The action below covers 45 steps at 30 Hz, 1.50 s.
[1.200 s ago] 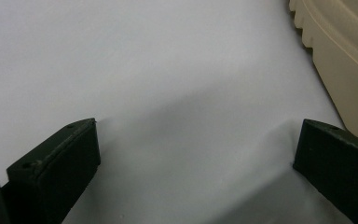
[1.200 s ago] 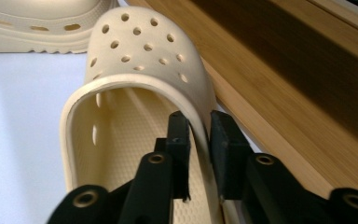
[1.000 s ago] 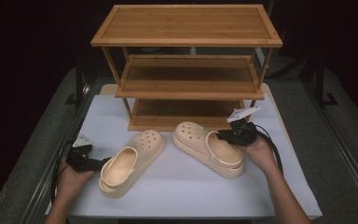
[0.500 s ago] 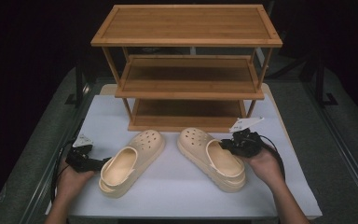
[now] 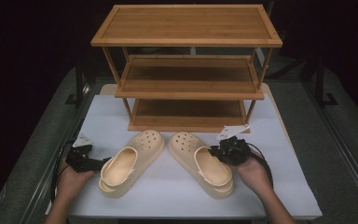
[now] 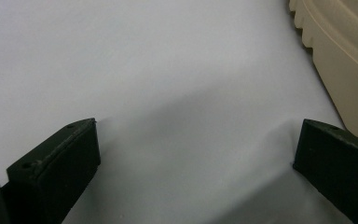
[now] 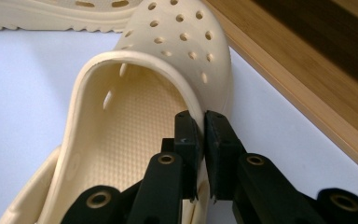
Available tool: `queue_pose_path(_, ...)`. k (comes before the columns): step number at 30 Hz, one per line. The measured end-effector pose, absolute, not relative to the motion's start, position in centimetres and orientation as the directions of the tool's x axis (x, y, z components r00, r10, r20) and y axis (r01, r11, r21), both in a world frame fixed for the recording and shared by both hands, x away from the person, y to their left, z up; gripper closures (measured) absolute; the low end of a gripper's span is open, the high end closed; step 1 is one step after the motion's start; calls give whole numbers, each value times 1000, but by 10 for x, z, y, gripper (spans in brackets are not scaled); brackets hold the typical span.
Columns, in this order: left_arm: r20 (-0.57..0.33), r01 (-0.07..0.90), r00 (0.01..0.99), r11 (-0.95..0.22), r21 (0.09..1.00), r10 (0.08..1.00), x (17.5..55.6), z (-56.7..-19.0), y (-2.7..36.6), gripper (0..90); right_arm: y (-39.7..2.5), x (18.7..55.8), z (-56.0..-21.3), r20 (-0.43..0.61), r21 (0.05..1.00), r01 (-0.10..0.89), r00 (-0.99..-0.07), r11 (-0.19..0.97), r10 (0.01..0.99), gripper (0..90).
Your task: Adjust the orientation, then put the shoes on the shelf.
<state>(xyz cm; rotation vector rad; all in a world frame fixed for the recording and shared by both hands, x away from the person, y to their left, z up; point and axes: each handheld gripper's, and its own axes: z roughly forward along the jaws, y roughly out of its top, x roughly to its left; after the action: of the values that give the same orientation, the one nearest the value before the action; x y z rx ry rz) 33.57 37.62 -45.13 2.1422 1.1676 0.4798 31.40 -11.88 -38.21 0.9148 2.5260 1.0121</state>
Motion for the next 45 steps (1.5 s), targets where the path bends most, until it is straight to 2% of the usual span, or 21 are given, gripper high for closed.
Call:
queue_pose_path(4,13,607,538,-398,687,843,336,-451,376,0,-120,314,-383,-7,700,458,-763,548,646,818)
queue_pose_path(10,11,608,538,-397,687,843,336,-451,376,0,-130,313,-387,62,728,462,-780,506,623,635)
queue_pose_path(15,13,607,540,-400,686,842,336,-451,377,0,-141,311,-390,94,749,463,-782,474,616,567)
queue_pose_path(17,11,608,539,-399,687,842,336,-451,377,0,-145,311,-389,115,759,470,-778,450,618,494)
queue_pose_path(20,12,608,539,-399,686,842,336,-451,377,0,-149,307,-389,115,772,477,-755,421,645,433)
queue_pose_path(32,-9,614,535,-382,691,845,335,-448,378,0,-170,297,-389,175,787,503,-738,359,652,372)
queue_pose_path(45,-57,562,593,-362,744,803,316,-407,382,0,-171,299,-392,169,796,491,-742,355,649,349)
